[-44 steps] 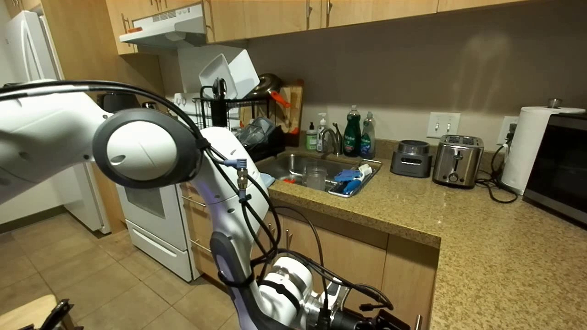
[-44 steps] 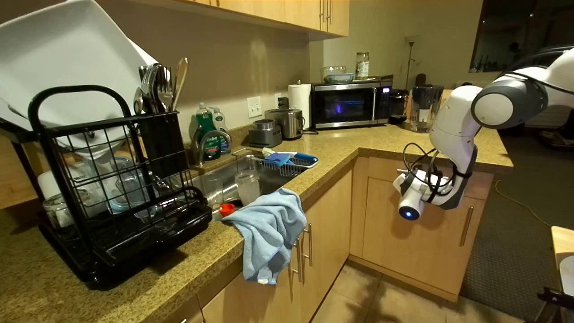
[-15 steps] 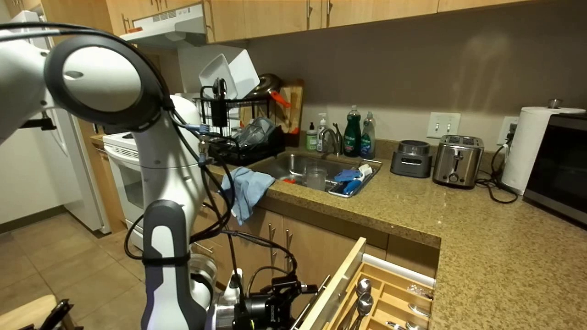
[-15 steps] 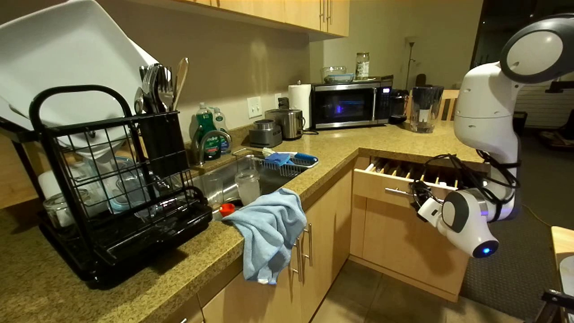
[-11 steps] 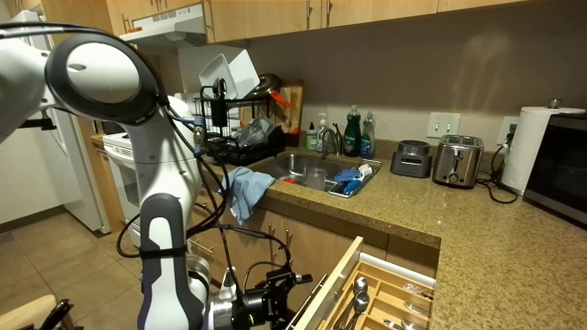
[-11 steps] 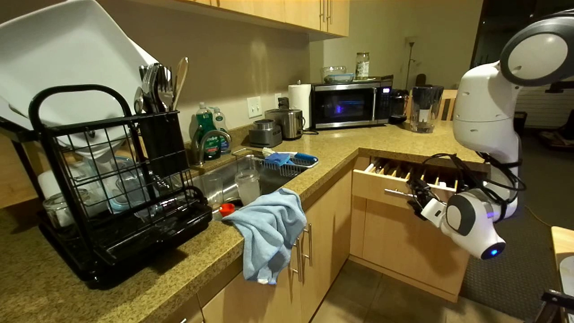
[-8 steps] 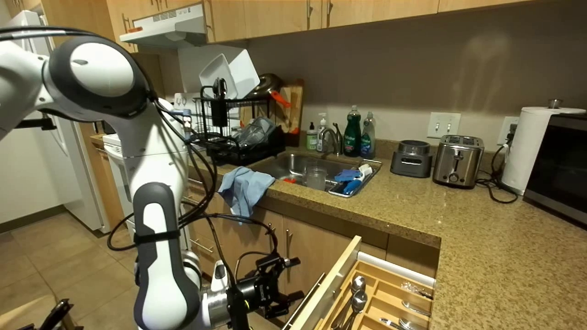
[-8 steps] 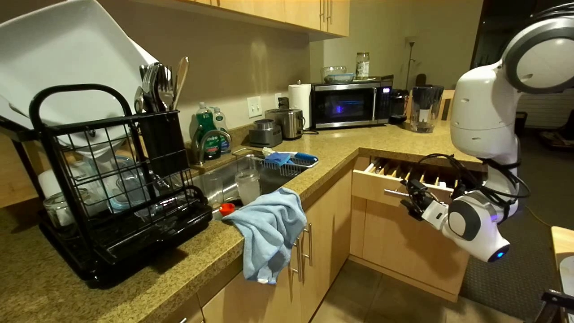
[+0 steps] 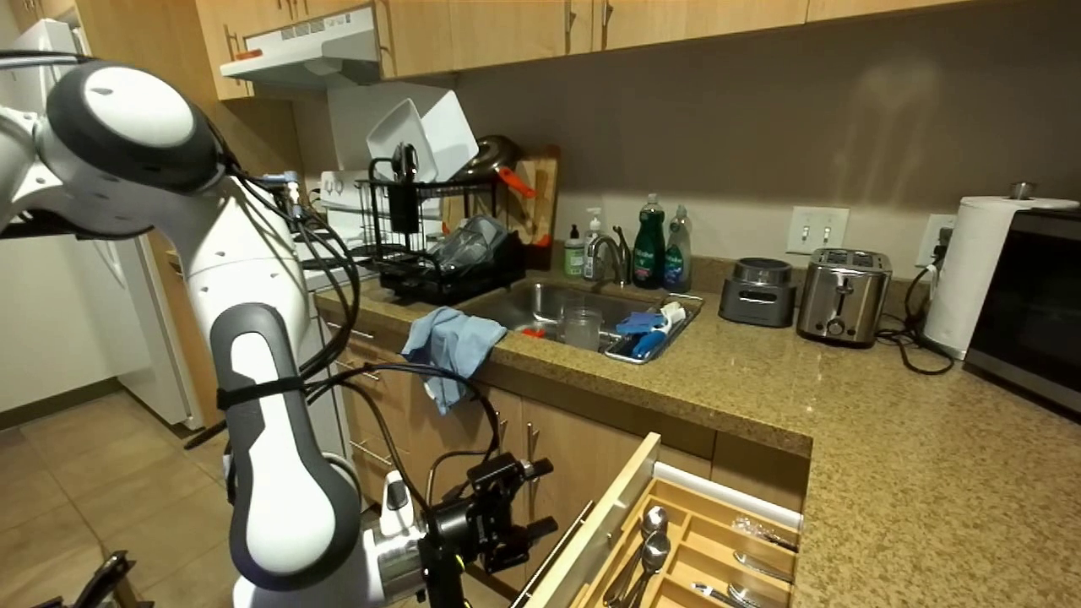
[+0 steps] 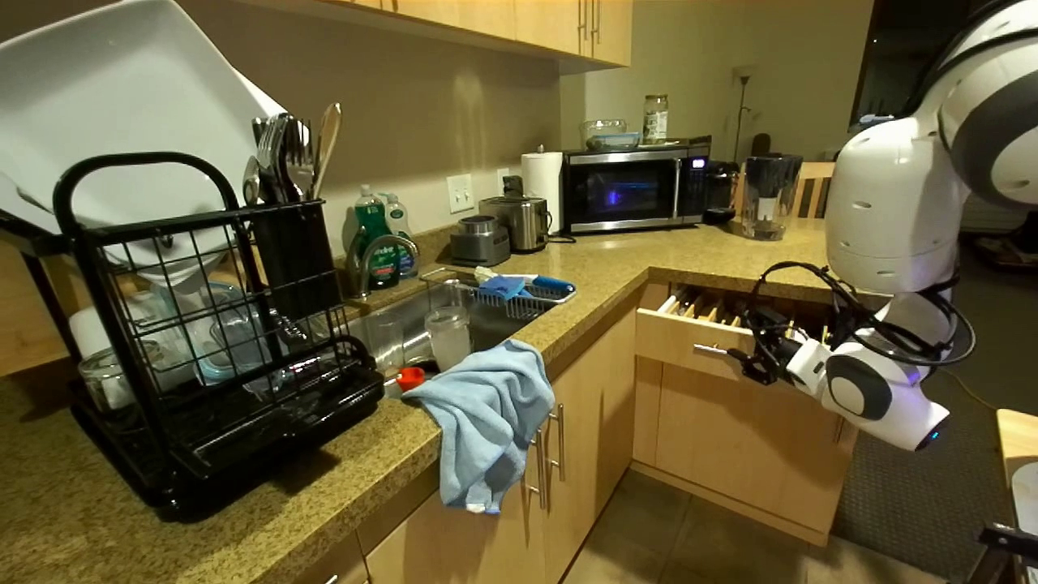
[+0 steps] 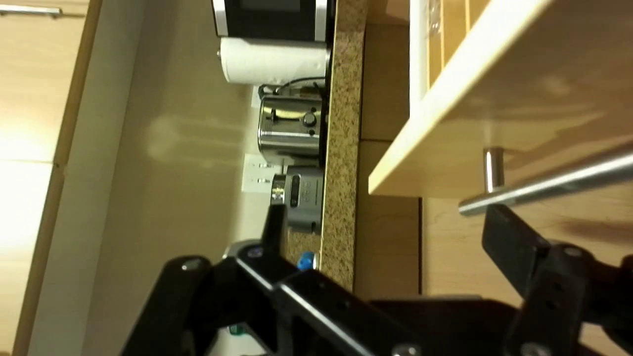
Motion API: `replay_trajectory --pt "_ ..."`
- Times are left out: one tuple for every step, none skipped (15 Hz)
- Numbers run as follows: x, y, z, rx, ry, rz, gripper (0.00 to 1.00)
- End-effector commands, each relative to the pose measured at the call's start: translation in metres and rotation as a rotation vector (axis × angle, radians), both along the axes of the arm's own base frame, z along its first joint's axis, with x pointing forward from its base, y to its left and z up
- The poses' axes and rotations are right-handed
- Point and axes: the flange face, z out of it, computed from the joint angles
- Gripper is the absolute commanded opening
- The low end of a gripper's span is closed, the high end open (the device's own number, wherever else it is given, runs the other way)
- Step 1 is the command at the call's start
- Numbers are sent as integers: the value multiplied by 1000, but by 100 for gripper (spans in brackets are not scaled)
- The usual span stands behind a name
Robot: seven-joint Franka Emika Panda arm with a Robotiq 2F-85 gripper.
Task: Open the drawer on the right.
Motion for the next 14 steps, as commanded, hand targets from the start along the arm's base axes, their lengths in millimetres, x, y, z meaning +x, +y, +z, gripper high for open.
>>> replay_trajectory --pt "2 -30 38 164 -36 -127 100" --pt "7 -39 49 205 -49 -163 100" --pt "11 -44 58 249 -61 -191 100" --pt "15 -44 66 301 -63 -219 100" --pt "20 -47 75 342 -68 -250 100" --pt "24 -51 86 383 -76 -282 100" --pt "28 -56 96 423 -84 -315 100" --pt "32 -61 108 464 -90 -349 100" --pt "35 -66 118 502 -94 -381 100" --pt "39 -71 128 542 -93 -415 100" --pt "42 -77 138 579 -83 -450 100" --pt "45 -90 154 603 -77 -479 100" --pt "46 -102 164 631 -79 -512 100" --pt "49 -107 164 665 -62 -556 100"
